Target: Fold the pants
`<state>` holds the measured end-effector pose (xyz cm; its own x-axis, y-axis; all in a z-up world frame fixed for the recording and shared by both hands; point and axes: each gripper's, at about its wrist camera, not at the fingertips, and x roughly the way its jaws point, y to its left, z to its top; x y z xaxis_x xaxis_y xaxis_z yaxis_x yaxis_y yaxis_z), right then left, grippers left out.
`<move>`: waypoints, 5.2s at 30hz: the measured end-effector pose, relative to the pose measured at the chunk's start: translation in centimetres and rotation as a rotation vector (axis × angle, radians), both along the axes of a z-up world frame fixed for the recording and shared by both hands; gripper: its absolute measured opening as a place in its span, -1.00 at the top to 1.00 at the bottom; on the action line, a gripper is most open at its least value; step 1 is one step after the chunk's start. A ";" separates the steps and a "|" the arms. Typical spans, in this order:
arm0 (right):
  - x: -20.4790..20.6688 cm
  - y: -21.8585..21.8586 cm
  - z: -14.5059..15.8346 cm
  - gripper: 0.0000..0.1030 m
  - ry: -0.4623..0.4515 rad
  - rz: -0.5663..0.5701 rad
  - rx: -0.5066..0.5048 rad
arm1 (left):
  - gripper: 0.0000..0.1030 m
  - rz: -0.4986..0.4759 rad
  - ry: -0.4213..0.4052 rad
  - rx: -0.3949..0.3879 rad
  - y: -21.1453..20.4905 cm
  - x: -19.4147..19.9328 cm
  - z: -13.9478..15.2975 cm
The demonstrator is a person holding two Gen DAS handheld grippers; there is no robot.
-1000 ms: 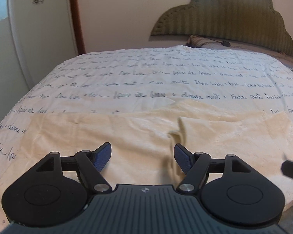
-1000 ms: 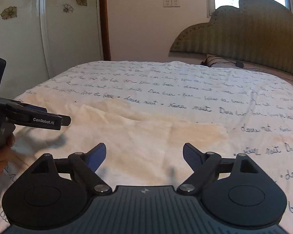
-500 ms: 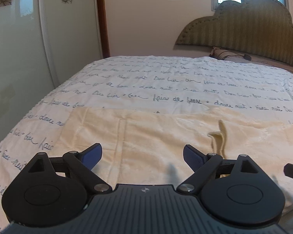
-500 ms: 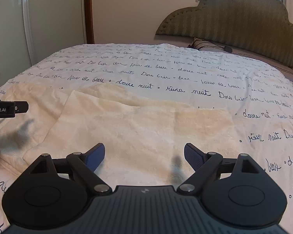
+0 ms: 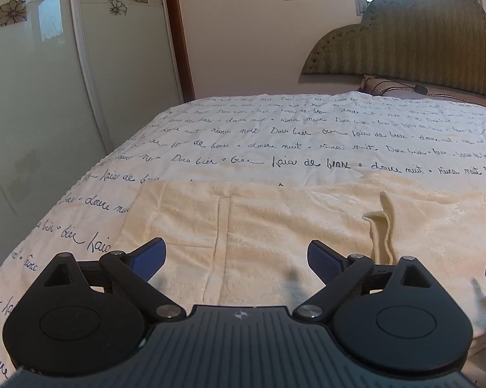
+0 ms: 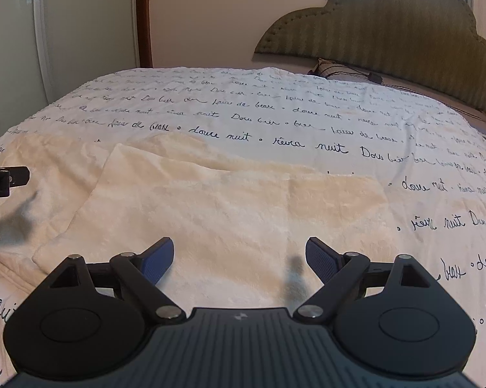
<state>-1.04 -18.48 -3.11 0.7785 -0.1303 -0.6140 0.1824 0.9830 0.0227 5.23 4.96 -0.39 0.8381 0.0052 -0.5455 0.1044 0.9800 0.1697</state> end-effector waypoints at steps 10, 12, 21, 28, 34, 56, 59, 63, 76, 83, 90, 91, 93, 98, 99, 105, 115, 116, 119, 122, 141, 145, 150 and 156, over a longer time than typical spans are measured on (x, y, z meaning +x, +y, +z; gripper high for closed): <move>-1.7 2.4 2.6 -0.73 -0.117 0.069 -0.120 | -0.90 0.042 -0.008 0.035 0.1 0.1 0.2; -2.0 3.9 2.9 -0.73 -0.138 0.113 -0.190 | -0.90 0.050 -0.005 0.039 0.3 0.3 0.2; -1.8 10.8 3.1 -0.73 -0.190 0.328 -0.373 | -0.90 0.117 -0.007 0.058 2.3 0.7 0.2; -1.3 15.2 2.1 -0.73 -0.247 0.477 -0.392 | -0.90 0.188 0.005 0.051 5.2 1.5 0.0; 0.1 17.1 2.0 -0.73 -0.261 0.523 -0.335 | -0.90 0.237 0.025 0.040 7.4 2.0 -0.4; 2.4 25.6 -1.7 -0.31 -0.251 0.790 -0.545 | -0.80 0.339 0.217 -0.338 20.0 2.9 -0.4; 3.2 26.2 -2.7 -0.30 -0.200 0.784 -0.583 | -0.80 0.324 0.235 -0.361 19.9 2.8 -0.7; 2.4 26.7 -3.0 -0.30 -0.182 0.823 -0.613 | -0.80 0.314 0.245 -0.423 20.3 2.6 -0.5; 4.1 30.7 -4.9 0.65 -0.293 0.849 -0.748 | -0.84 0.208 0.331 -0.805 23.0 4.1 -1.7; 4.4 27.5 -0.9 0.78 -0.319 0.808 -0.525 | -0.84 0.127 0.383 -1.030 22.8 6.9 -2.7; 4.3 27.6 -1.6 0.78 -0.287 0.837 -0.468 | -0.86 0.137 0.433 -1.088 21.5 8.7 -4.6; 4.4 27.5 -1.5 0.78 -0.293 0.829 -0.459 | -0.83 0.137 0.434 -1.082 21.3 8.9 -4.7; 4.6 27.0 -1.1 0.78 -0.301 0.813 -0.428 | -0.67 0.130 0.433 -1.066 20.9 9.6 -4.6; 5.0 25.9 -0.5 0.76 -0.257 0.782 -0.358 | 0.45 0.126 0.497 -0.980 19.2 11.5 -5.4; 4.6 25.9 -0.7 0.74 -0.246 0.780 -0.379 | 0.55 0.134 0.485 -0.943 18.9 11.3 -5.4; 2.9 25.2 -2.1 0.73 -0.216 0.759 -0.390 | 0.73 0.117 0.402 -0.853 17.6 9.8 -4.1; 1.2 21.9 1.3 0.75 -0.368 0.755 -0.204 | 0.75 0.036 0.186 -0.723 13.4 5.2 4.1; 0.7 21.1 1.8 0.75 -0.389 0.748 -0.170 | 0.75 0.020 0.165 -0.714 12.7 4.7 5.1; -0.3 18.7 3.2 0.76 -0.438 0.706 -0.088 | 0.75 -0.025 0.109 -0.682 10.1 3.2 7.7; -1.5 16.8 3.6 0.81 -0.477 0.665 -0.078 | 0.75 -0.063 0.073 -0.658 7.2 1.6 9.6; -8.1 8.0 3.4 0.88 -0.549 0.387 -0.035 | 0.75 -0.330 0.038 -0.542 -8.7 -2.1 12.2; -9.0 5.8 3.1 0.88 -0.540 0.318 -0.003 | 0.75 -0.397 0.062 -0.503 -12.4 -2.1 11.3; -9.9 2.8 3.4 0.87 -0.522 0.245 0.064 | 0.75 -0.485 0.118 -0.460 -17.0 -2.1 9.6; -12.0 -0.6 2.3 0.87 -0.480 0.166 0.203 | 0.75 -0.570 0.215 -0.405 -22.0 -2.0 6.3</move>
<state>-13.08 -19.12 -0.85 0.9775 0.1021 -0.1848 -0.0521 0.9648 0.2578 3.25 -17.00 5.93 0.5244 -0.6370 -0.5649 0.6072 0.7449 -0.2763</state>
